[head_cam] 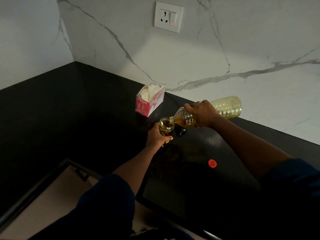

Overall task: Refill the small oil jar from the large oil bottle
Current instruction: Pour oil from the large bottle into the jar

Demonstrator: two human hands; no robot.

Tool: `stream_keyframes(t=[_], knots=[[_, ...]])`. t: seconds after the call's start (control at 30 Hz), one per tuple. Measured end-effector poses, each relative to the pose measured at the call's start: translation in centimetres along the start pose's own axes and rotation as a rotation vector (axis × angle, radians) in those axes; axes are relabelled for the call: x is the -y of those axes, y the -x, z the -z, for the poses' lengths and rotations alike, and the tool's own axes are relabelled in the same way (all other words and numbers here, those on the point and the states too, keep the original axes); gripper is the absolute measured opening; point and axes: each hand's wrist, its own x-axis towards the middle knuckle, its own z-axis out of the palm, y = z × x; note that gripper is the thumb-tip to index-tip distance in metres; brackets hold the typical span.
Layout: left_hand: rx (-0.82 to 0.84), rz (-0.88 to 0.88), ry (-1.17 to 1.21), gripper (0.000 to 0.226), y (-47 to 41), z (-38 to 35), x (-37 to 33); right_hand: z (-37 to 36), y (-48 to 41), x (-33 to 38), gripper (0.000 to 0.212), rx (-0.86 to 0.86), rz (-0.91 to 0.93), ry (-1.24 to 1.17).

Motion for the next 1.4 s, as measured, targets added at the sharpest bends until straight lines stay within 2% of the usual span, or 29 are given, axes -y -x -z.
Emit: stream_keyframes(t=[0.6, 1.4], knots=[[-0.002, 0.003, -0.006, 0.075, 0.0, 0.0, 0.0, 0.1, -0.1, 0.0, 0.088, 0.0, -0.002, 0.018], [0.002, -0.005, 0.006, 0.079, -0.3, -0.1, 0.4, -1.2, 1.3, 0.9, 0.099, 0.027, -0.12, -0.155]])
